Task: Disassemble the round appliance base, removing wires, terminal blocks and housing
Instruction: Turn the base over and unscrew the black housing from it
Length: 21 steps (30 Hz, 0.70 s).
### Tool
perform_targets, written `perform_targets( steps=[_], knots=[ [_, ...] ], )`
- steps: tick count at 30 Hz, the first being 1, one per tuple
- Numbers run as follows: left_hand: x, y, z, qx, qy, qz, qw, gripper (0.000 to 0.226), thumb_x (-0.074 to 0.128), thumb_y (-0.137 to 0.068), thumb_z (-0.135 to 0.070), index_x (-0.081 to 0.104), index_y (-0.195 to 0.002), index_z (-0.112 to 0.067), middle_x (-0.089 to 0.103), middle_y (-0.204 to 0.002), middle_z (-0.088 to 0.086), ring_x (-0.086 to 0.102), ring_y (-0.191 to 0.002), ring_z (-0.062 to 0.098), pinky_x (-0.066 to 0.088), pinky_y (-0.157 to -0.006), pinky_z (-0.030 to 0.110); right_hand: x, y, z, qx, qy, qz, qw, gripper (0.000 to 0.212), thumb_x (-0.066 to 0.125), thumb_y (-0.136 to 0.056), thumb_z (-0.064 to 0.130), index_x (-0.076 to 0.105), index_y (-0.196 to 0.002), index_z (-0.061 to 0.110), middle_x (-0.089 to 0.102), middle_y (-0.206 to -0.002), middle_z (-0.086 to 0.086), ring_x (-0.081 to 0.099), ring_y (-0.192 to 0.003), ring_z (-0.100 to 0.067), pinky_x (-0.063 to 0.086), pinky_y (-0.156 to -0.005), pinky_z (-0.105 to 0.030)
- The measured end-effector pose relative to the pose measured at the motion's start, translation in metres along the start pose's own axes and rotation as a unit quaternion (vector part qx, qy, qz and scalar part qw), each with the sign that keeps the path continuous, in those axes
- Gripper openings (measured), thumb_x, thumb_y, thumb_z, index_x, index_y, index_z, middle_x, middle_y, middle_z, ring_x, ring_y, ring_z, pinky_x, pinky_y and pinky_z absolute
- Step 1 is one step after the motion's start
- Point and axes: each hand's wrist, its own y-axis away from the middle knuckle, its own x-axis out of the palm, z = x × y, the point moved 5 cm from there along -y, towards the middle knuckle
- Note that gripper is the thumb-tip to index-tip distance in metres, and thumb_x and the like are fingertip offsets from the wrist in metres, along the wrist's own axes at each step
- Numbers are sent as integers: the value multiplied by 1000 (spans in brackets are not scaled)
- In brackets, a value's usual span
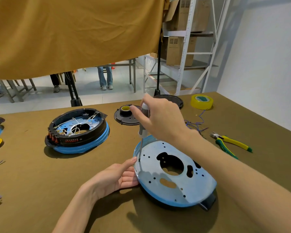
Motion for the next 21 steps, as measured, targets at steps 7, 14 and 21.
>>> perform_targets(
  steps=[7,14,21],
  knots=[
    [2,1,1,2,19,-30,999,90,86,-57,-59,66,-124,-2,76,-116,19,75,-108,28,64,-81,31,-13,-20,-3,18,-65,292,954,21,60,-96,35,58,-109,19,68,-88,1,63,-72,-14,53,-60,-32],
    [2,2,1,4,33,-38,999,90,85,-60,-58,65,-125,1,76,-116,21,75,-108,30,64,-81,33,-14,-19,12,-51,125,245,960,46,46,-98,64,51,-97,18,53,-72,1,51,-61,-15,33,-48,-30],
    [5,5,-1,4,34,-28,999,87,83,-63,-57,64,-125,2,75,-117,21,74,-110,30,64,-84,34,-13,-23,14,-17,-23,397,917,35,72,-85,39,49,-109,28,55,-91,9,56,-79,-11,40,-57,-29]
  ],
)
